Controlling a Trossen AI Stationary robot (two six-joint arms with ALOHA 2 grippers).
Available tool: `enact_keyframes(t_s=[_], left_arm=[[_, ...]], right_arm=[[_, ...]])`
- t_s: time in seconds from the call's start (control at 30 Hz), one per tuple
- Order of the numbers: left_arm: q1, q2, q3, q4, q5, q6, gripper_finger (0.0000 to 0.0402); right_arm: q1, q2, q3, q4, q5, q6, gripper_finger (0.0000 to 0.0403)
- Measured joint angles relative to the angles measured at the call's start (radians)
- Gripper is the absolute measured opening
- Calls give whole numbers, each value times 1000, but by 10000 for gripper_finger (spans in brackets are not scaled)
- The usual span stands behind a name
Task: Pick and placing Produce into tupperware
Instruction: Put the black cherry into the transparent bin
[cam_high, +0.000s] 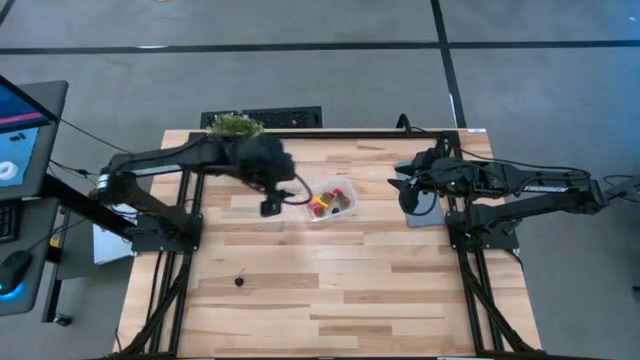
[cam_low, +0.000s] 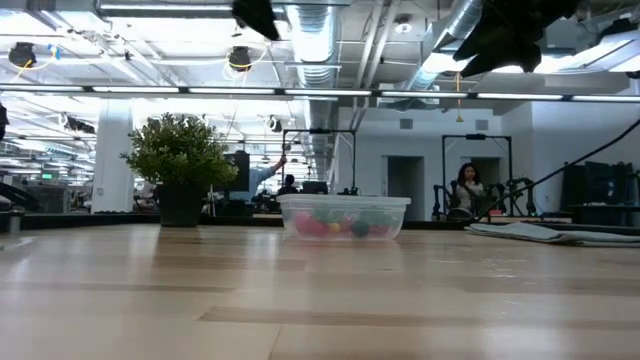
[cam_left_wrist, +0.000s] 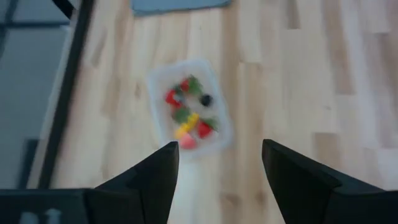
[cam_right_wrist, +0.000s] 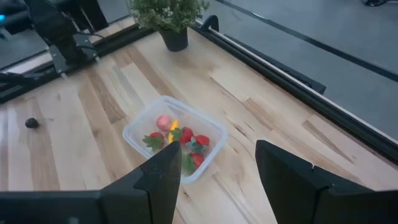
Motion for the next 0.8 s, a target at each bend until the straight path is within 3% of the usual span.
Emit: enact_keyframes(t_s=[0.3, 0.4, 0.8], left_arm=[[-113, -80, 0, -243, 35, -288, 222], [-177, -74, -1, -322, 36, -300, 222], [-507, -70, -225, -312, -22, -412, 222]], right_arm=[[0, 0, 0, 24, 0, 0, 230], [0, 0, 0, 39, 0, 0, 230], [0, 0, 0, 61, 0, 79, 230]])
